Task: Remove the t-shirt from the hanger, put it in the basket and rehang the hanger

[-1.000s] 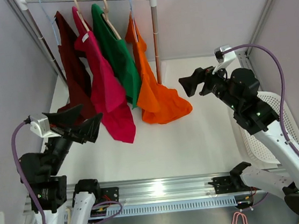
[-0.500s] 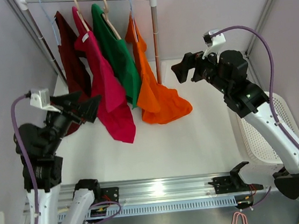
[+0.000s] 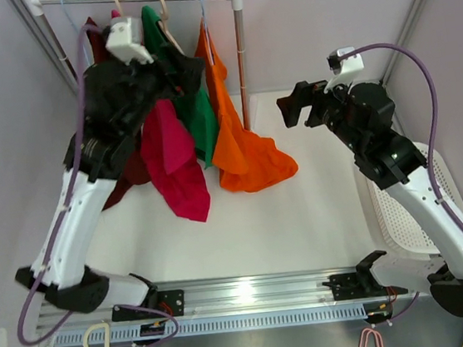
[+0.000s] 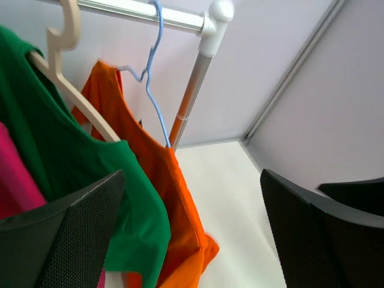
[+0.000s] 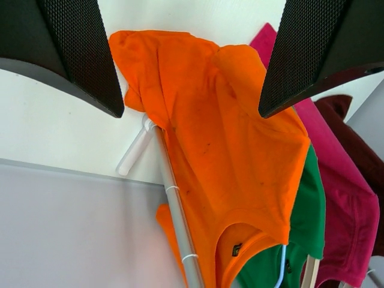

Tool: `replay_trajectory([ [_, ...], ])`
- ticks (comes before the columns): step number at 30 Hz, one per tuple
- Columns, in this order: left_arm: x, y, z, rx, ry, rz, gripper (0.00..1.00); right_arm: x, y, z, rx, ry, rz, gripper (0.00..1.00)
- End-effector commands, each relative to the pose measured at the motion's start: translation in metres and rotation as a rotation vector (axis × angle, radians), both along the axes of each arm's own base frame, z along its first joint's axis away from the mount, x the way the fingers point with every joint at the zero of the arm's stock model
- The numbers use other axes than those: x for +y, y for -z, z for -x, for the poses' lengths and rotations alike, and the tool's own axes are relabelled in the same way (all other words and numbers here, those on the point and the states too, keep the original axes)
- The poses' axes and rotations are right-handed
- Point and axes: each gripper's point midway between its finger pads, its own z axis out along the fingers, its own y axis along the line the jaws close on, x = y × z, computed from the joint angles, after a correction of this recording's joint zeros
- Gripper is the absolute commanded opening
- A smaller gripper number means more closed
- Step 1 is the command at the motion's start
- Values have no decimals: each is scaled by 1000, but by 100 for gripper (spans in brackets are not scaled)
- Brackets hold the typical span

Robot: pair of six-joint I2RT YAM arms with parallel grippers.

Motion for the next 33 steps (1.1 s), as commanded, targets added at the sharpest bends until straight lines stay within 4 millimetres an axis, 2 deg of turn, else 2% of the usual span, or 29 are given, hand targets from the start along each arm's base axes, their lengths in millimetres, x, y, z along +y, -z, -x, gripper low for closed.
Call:
replay_trajectory([
  [1, -8, 3, -36, 23, -159, -98, 100, -17, -11, 6, -34, 67, 3, 100],
  [2, -21, 9, -43, 34, -159, -123, 99, -20, -10, 6, -33, 83, 4, 99],
  [3, -23, -5, -48, 4, -176, -135, 100, -23, -10, 6, -32, 96, 4, 100],
  [4, -35, 6, -67, 24, -213, -172, 100, -27, -11, 8, -32, 110, 2, 99],
  [5, -37, -3, -72, 1, -228, -170, 100, -29, -11, 9, -33, 117, 3, 100],
  [8, -44, 11, -100, -3, -297, -205, 98, -41, -11, 13, -29, 158, -8, 99],
  [10, -41, 9, -109, -18, -341, -193, 96, -52, -14, 17, -31, 184, -23, 99],
  [11, -40, 17, -116, -9, -369, -206, 95, -55, -12, 18, -28, 191, -24, 99],
  [13, -39, 18, -121, -14, -389, -208, 87, -61, -14, 20, -28, 199, -33, 99],
  [21, -40, 27, -141, -37, -445, -226, 86, -78, -17, 30, -30, 220, -42, 99],
  [24, -41, 25, -146, -58, -454, -222, 80, -81, -17, 31, -27, 225, -40, 99],
  [25, -43, 26, -149, -63, -454, -225, 73, -82, -17, 32, -25, 225, -37, 100],
  [26, -44, 26, -150, -68, -453, -232, 72, -81, -17, 33, -24, 221, -42, 99],
  [33, -50, 31, -166, -95, -454, -222, 71, -79, -15, 40, -14, 198, -65, 99],
])
